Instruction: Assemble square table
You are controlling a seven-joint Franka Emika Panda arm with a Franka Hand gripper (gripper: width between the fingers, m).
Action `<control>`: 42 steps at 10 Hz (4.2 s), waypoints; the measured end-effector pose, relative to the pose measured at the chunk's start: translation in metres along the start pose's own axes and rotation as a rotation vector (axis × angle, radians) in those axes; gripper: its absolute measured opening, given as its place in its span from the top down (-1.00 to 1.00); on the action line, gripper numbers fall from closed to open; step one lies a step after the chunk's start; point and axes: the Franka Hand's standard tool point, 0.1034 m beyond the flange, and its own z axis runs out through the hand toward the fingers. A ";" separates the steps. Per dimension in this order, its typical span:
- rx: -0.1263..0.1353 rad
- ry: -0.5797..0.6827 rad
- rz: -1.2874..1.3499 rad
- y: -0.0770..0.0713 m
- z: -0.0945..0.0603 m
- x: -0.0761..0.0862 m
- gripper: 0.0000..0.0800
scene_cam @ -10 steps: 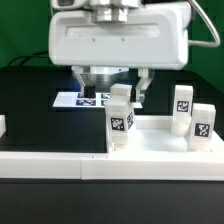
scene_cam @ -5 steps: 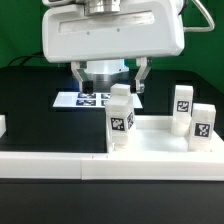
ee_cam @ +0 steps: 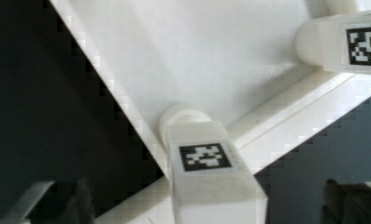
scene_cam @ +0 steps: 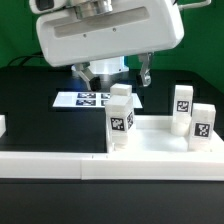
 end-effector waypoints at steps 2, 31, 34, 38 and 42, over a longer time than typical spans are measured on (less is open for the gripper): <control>-0.104 0.007 -0.007 0.001 0.022 0.000 -0.62; -0.092 0.197 1.041 -0.022 0.041 0.004 -0.59; -0.110 0.187 0.860 -0.021 0.041 0.005 -0.62; -0.144 0.194 0.452 -0.012 0.041 -0.002 -0.62; -0.158 0.194 0.169 -0.008 0.030 0.013 -0.62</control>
Offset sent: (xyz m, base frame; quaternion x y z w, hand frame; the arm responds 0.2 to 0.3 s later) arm 0.0271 -0.0039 -0.0068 -0.0576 0.0099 -0.0047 0.9983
